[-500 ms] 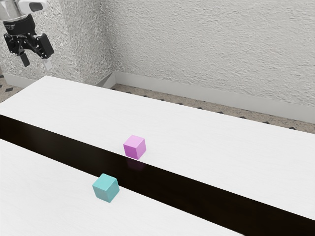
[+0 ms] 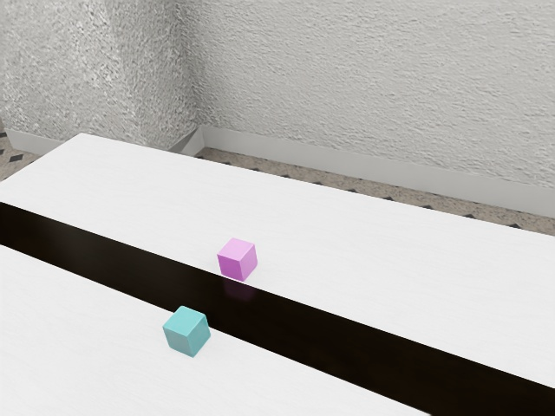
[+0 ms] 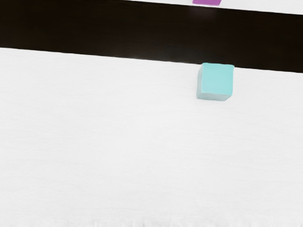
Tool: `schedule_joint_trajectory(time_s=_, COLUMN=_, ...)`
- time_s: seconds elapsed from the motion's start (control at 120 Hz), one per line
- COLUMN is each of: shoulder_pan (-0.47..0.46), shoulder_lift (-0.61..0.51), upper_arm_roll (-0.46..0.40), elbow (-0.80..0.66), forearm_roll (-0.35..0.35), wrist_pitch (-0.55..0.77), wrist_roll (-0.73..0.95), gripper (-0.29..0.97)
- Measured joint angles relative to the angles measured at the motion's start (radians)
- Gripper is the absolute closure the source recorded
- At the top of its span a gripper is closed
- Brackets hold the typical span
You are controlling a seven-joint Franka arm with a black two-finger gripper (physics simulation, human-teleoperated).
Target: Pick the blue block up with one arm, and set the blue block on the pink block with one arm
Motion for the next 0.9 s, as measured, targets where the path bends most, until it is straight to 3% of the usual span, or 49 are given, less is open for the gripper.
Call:
schedule_joint_trajectory(time_s=0.1, shoulder_pan=0.002, shoulder_lift=-0.011, upper_arm_roll=-0.002, elbow=-0.227, forearm_roll=0.012, wrist_pitch=0.107, wrist_roll=-0.031, gripper=0.00)
schedule_joint_trajectory(time_s=0.267, shoulder_pan=0.000, shoulder_lift=0.273, upper_arm_roll=-0.106, elbow=-0.417, forearm_roll=-0.014, wrist_pitch=0.407, wrist_roll=-0.125, gripper=0.00)
schedule_joint_trajectory(time_s=0.433, shoulder_pan=0.001, shoulder_lift=0.406, upper_arm_roll=-0.220, elbow=-0.437, forearm_roll=-0.056, wrist_pitch=0.632, wrist_roll=-0.232, gripper=0.00)
schedule_joint_trajectory(time_s=0.55, shoulder_pan=0.001, shoulder_lift=0.552, upper_arm_roll=-0.259, elbow=-0.439, forearm_roll=-0.210, wrist_pitch=0.803, wrist_roll=-0.279, gripper=0.00)
schedule_joint_trajectory(time_s=0.658, shoulder_pan=0.001, shoulder_lift=0.660, upper_arm_roll=-0.264, elbow=-0.436, forearm_roll=-0.274, wrist_pitch=0.942, wrist_roll=-0.298, gripper=0.00)
schedule_joint_trajectory(time_s=0.733, shoulder_pan=0.001, shoulder_lift=0.712, upper_arm_roll=-0.273, elbow=-0.433, forearm_roll=-0.286, wrist_pitch=1.027, wrist_roll=-0.299, gripper=0.00)
schedule_joint_trajectory(time_s=0.9, shoulder_pan=-0.002, shoulder_lift=0.727, upper_arm_roll=-0.280, elbow=-0.430, forearm_roll=-0.245, wrist_pitch=1.121, wrist_roll=-0.275, gripper=0.00)
